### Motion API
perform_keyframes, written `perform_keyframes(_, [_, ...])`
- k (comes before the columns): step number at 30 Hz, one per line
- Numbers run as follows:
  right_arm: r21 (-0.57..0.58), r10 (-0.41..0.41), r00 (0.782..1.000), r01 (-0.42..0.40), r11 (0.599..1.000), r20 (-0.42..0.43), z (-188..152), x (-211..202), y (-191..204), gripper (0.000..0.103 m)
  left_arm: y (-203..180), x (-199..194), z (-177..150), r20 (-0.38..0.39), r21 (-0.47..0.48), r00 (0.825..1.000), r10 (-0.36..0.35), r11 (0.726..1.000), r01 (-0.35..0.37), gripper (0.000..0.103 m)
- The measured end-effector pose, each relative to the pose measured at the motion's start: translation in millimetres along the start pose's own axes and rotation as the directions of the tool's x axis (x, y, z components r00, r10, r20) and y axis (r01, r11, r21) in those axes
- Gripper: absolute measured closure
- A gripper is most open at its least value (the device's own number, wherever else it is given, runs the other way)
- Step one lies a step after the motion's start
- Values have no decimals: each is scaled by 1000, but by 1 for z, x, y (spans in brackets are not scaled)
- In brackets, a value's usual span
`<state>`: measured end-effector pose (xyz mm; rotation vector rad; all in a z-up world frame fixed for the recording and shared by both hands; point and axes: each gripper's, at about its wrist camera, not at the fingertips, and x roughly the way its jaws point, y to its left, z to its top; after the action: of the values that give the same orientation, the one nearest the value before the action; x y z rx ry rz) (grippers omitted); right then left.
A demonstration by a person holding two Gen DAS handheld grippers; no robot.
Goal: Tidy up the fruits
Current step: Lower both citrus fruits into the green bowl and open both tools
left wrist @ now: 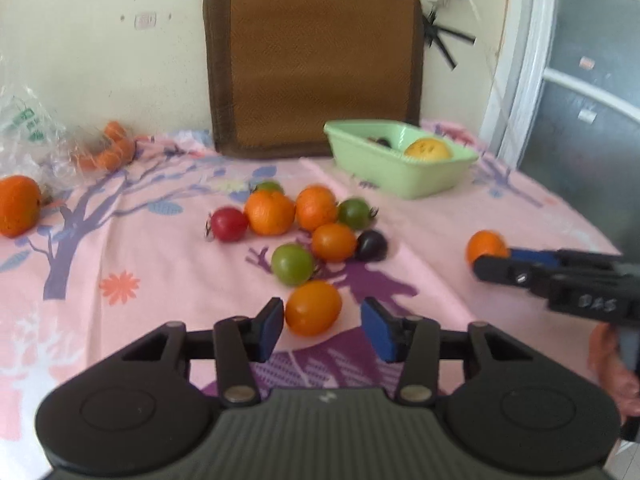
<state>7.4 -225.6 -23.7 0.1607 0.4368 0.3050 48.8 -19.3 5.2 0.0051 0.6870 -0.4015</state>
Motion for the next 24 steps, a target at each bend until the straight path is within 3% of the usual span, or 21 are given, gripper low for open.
perform_keyframes(2, [4, 5, 1000, -5, 1000, -4, -1, -1, -3, 64, 4, 2, -3, 18, 2, 1000, 4, 1000, -4, 72])
perform_keyframes(7, [-1, 25, 1000, -25, 1000, 1, 4, 1, -12, 64, 1, 5, 5, 4, -8, 999, -34, 999, 34, 72])
perform_keyframes(14, [-49, -13, 997, 17, 999, 71, 38, 10, -33, 64, -29, 7, 57, 57, 36, 983, -175, 984, 173, 72])
perform_keyframes(20, [-110, -49, 992, 62, 992, 116, 75, 47, -46, 64, -40, 66, 133, 68, 14, 973, -218, 976, 218, 72])
perform_keyframes(24, [-131, -78, 992, 91, 987, 103, 79, 74, -53, 64, -36, 116, 163, 25, -74, 969, -247, 966, 249, 72])
